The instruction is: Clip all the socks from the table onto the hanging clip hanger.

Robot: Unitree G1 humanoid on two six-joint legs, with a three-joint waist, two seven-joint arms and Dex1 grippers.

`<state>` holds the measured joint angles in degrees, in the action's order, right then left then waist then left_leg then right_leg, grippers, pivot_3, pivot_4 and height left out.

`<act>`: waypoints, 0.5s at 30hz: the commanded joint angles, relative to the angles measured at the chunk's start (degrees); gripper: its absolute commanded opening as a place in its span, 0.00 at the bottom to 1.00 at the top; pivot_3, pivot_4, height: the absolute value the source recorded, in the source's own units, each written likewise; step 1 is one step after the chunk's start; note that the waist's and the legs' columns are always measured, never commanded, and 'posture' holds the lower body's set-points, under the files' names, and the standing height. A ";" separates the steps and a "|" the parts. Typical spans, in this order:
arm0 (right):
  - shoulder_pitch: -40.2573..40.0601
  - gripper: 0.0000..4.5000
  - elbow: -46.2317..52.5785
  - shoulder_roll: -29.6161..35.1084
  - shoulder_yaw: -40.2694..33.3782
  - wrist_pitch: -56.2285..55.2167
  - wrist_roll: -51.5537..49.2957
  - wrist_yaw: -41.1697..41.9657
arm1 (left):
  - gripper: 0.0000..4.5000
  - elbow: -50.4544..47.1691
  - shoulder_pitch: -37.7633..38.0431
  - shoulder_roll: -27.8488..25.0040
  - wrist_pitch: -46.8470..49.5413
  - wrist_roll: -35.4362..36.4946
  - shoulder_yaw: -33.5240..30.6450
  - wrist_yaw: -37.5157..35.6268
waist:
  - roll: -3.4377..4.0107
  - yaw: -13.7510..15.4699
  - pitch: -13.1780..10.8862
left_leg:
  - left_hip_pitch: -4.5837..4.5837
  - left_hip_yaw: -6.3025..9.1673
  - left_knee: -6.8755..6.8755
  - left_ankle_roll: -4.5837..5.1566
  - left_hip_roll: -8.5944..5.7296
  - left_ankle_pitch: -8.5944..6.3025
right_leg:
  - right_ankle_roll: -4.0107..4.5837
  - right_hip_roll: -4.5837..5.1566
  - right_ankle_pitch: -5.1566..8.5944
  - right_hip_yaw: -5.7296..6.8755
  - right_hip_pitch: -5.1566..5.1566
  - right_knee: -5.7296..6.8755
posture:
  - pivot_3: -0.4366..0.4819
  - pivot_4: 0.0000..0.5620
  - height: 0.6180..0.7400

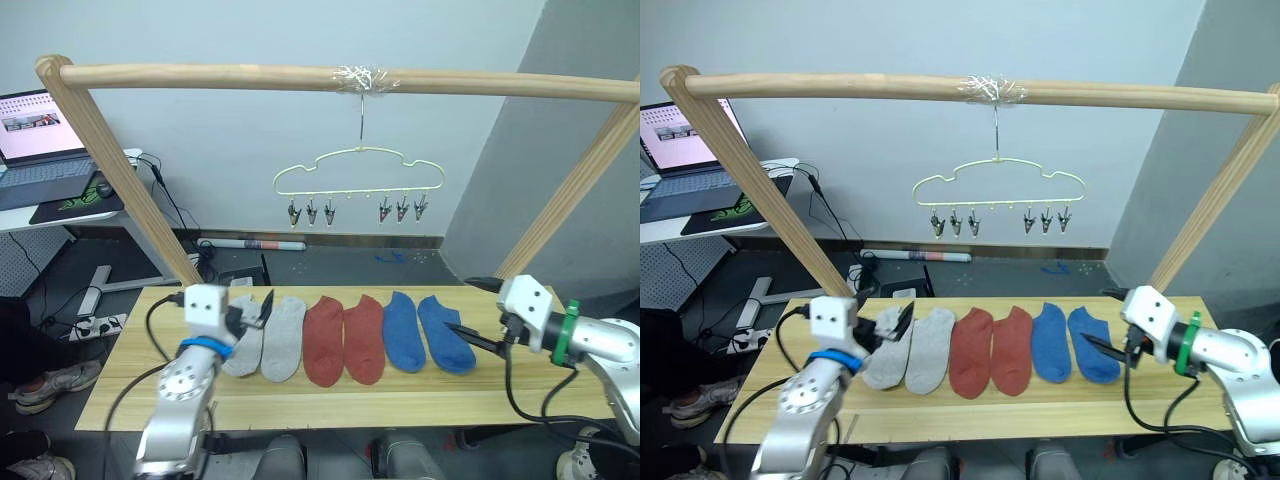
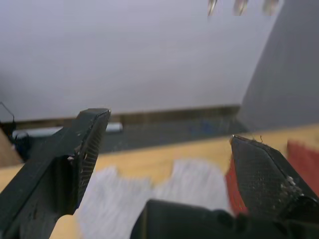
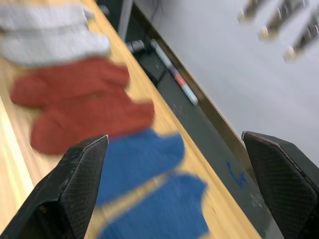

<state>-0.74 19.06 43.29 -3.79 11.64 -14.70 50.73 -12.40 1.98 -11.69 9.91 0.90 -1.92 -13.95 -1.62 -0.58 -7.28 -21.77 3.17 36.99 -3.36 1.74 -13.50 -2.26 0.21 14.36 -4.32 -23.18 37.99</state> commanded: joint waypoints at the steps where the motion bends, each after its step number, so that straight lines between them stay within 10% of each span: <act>1: 3.67 1.00 5.73 -1.42 1.48 3.98 -1.83 -1.81 | 0.98 -1.74 -4.06 2.84 -0.70 -2.50 2.42 4.29 | -0.01 -0.16 -0.01 | 0.00 0.01 0.00 0.00 0.00 0.00 | 0.00 -0.01 0.00 -0.01 0.01 -0.01 | 0.46 0.22 0.97; 7: 11.75 1.00 7.34 -5.98 4.91 9.42 -3.00 -4.64 | 0.98 4.00 -13.49 7.13 -3.39 -4.03 3.78 8.42 | -0.07 -1.03 -0.06 | -0.02 0.06 -0.02 0.00 -0.03 0.00 | -0.05 -0.03 -0.03 0.00 0.01 -0.03 | 0.45 0.23 0.97; 15: 14.71 1.00 6.58 -7.24 5.33 10.94 -2.94 -5.35 | 0.58 10.97 -18.54 7.20 -6.85 -4.08 2.92 10.09 | -0.08 -1.13 -0.32 | -0.10 0.11 -0.12 0.01 -0.04 -0.02 | -0.32 -0.04 -0.18 0.04 -0.01 -0.14 | 0.44 0.23 0.97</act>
<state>12.78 24.72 35.93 2.02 22.58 -17.01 45.89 -1.05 -15.06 -4.50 4.75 -3.19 1.73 -4.39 -1.70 -1.71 -7.60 -21.87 3.28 36.88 -3.35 1.70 -13.52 -2.58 0.18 14.18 -4.28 -23.19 37.86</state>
